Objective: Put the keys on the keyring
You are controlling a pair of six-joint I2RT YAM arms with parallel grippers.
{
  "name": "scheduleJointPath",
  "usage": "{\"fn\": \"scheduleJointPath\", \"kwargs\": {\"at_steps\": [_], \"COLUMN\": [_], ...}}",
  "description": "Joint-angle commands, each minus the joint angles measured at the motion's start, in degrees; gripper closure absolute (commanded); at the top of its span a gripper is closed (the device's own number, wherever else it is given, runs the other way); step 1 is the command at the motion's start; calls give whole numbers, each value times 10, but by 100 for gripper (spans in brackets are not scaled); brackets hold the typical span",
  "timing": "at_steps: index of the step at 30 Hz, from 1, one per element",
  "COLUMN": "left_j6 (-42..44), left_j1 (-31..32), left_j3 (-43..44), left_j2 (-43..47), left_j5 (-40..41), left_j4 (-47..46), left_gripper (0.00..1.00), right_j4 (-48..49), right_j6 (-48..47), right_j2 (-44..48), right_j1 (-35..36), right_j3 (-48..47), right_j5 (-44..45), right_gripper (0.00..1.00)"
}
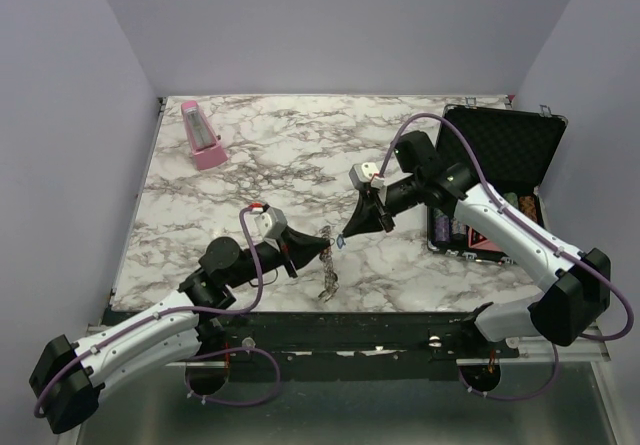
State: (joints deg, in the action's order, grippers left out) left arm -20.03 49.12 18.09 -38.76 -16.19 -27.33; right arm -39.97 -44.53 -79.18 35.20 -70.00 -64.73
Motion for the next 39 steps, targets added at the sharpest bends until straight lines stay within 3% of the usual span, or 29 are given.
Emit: {"fn": "scheduleJointPath", "kwargs": {"at_steps": [1,16,39], "left_j6": [-89,-98,-91], "left_j1": [0,0,0], "left_j3": [-12,-29,-35], "left_j2": [11,6,12], "left_j5": [29,26,10], "left_j4": [-42,-85,-85], "left_gripper": [100,100,100], "right_j4": [58,151,172], "right_j6": [80,183,212], "right_j2": [-5,-14,-13], "right_j1": [3,4,1], "right_j3": [14,60,63], "right_j5": [-21,-66,-64], "right_gripper": [100,100,100]}}
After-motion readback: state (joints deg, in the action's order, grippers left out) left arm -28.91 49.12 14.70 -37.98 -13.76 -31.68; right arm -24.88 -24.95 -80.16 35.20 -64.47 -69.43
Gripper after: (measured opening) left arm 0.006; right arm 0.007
